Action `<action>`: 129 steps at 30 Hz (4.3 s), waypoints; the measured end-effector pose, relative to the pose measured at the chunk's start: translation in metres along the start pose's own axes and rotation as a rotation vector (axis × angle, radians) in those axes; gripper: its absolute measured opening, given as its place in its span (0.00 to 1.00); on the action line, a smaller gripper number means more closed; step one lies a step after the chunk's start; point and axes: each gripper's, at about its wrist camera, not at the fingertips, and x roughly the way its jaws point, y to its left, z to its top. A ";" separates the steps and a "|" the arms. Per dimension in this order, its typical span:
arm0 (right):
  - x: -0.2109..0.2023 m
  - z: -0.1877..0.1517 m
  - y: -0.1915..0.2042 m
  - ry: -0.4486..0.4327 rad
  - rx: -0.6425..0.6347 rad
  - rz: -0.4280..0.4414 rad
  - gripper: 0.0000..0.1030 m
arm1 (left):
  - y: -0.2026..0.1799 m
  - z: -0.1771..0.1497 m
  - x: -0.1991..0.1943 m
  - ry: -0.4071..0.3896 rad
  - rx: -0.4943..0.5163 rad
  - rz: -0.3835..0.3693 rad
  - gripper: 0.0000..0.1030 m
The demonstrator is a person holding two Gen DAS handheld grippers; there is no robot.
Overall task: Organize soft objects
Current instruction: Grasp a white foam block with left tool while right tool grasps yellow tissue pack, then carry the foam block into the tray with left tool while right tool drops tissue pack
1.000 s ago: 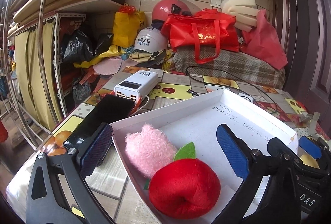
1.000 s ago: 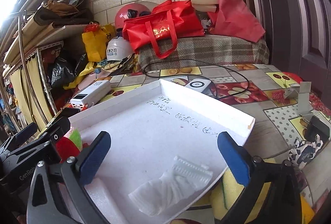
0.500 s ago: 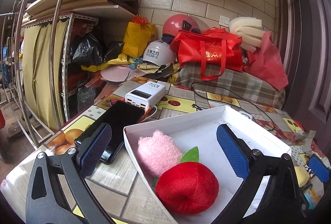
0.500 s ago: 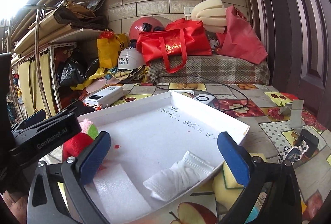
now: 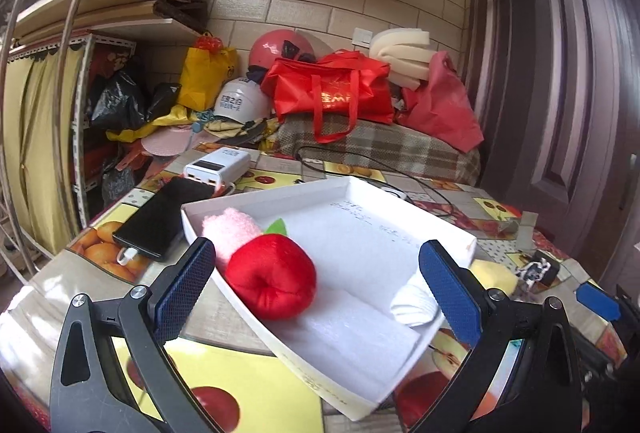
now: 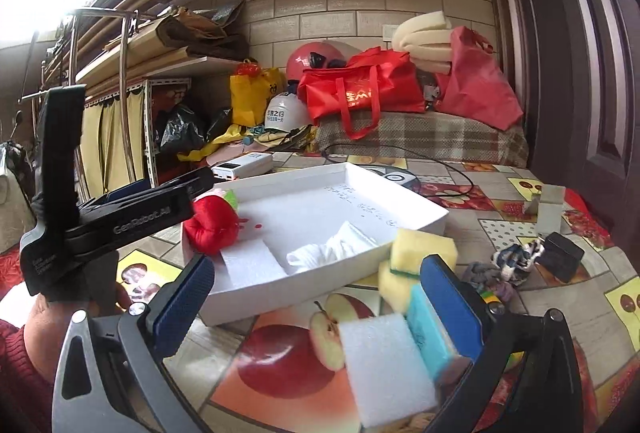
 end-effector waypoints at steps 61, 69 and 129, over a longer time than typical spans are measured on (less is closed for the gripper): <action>-0.031 -0.022 -0.155 0.147 0.121 -0.025 0.48 | -0.120 -0.044 -0.016 0.249 0.331 -0.234 0.56; -0.051 -0.015 -0.121 0.045 0.055 -0.013 0.48 | -0.076 -0.029 -0.022 0.154 0.271 -0.103 0.56; 0.149 0.044 -0.007 0.109 0.088 -0.103 0.49 | -0.011 0.019 0.107 0.163 0.193 0.142 0.57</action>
